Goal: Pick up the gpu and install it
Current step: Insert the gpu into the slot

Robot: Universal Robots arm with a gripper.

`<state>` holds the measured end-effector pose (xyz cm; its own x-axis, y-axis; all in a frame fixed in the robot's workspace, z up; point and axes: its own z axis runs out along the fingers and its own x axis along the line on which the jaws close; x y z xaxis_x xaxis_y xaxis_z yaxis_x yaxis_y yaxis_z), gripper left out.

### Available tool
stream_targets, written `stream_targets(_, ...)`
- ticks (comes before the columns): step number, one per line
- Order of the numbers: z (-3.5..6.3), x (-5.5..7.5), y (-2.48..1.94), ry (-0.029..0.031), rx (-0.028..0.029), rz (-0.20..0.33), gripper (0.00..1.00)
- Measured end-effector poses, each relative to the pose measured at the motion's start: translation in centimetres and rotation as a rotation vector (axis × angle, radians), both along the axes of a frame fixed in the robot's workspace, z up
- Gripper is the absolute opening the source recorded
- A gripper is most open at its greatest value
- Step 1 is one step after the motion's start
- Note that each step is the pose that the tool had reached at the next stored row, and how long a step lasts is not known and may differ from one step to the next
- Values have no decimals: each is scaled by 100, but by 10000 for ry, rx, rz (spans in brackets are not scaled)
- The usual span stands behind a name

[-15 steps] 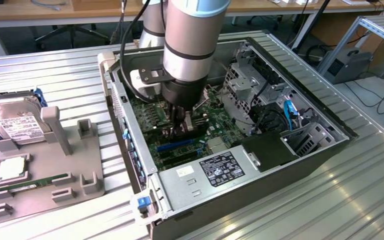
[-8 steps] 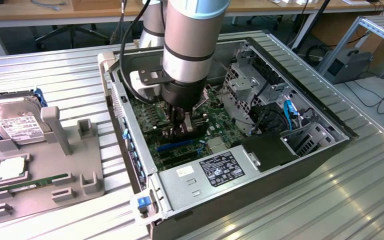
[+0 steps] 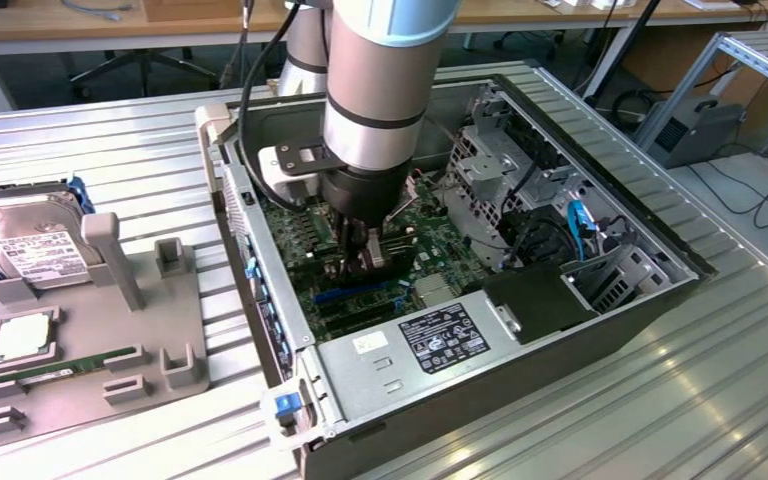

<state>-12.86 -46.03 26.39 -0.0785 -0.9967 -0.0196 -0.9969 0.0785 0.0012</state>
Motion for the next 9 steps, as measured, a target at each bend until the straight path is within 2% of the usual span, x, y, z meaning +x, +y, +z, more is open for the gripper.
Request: stream_targets(9,-16,-29,-16,-1,1,1,27)
